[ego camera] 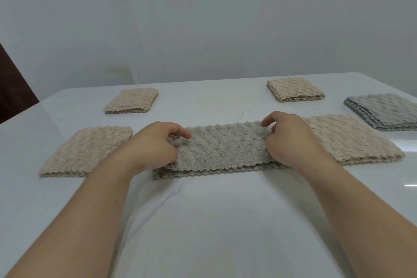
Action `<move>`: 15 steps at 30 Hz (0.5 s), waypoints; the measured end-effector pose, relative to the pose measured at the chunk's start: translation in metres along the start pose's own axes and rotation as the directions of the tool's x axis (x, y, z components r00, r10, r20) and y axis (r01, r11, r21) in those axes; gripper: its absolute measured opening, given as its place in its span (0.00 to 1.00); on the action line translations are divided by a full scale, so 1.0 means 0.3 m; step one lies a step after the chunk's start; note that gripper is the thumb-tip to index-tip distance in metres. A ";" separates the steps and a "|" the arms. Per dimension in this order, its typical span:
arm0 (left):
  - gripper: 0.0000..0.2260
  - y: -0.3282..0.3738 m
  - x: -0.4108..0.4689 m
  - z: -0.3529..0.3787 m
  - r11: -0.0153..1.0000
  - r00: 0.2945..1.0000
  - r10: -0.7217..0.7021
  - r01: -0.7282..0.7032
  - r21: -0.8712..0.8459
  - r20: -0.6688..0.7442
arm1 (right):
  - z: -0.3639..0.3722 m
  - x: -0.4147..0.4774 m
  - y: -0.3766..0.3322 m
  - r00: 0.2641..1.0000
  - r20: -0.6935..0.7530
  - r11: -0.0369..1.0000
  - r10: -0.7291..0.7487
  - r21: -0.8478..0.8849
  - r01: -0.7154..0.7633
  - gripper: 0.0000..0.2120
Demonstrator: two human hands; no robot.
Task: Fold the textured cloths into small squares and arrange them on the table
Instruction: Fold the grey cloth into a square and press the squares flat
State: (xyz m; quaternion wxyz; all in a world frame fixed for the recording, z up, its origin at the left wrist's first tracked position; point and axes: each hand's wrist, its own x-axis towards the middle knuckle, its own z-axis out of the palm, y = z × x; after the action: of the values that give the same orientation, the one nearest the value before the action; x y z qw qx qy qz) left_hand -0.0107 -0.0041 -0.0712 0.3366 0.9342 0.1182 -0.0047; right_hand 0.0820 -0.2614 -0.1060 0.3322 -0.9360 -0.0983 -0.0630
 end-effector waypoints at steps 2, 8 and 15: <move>0.27 0.001 -0.002 0.005 1.000 1.000 -0.006 0.006 0.017 0.010 | 0.006 -0.001 -0.001 1.000 0.023 1.000 -0.016 -0.011 0.016 0.18; 0.26 0.007 -0.003 0.006 0.998 0.999 -0.023 0.020 0.068 0.049 | 0.005 -0.011 -0.004 0.999 0.043 0.997 -0.007 -0.074 0.010 0.19; 0.26 0.011 -0.007 0.006 0.995 0.997 -0.024 0.017 0.102 0.069 | 0.013 -0.024 -0.009 0.998 0.056 0.988 -0.013 -0.151 0.021 0.16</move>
State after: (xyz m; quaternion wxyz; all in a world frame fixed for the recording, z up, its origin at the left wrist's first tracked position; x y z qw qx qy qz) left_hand -0.0118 -0.0081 -0.0705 0.2928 0.9480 0.1153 -0.0469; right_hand 0.0745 -0.2578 -0.1086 0.2565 -0.9591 -0.1102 -0.0475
